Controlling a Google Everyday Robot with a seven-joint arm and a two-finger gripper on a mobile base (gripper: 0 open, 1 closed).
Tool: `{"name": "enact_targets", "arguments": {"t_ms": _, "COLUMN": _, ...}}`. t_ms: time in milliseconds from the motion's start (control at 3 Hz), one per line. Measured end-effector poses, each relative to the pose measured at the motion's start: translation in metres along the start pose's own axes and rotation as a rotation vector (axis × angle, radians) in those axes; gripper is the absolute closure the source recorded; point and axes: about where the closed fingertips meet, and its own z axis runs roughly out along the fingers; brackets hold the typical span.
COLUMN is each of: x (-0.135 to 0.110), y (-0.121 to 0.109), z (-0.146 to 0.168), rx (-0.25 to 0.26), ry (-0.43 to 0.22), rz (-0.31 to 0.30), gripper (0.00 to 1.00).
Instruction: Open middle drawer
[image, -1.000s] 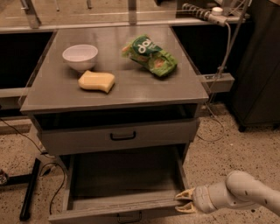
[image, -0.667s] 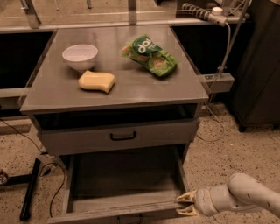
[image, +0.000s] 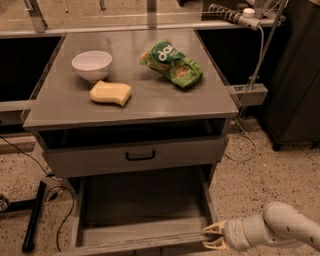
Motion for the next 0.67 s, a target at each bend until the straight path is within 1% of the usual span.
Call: {"name": "enact_targets", "arguments": {"t_ms": 667, "x": 0.0, "y": 0.0, "z": 0.0001, "rx": 0.0, "ry": 0.0, "rz": 0.0, "gripper": 0.35}}
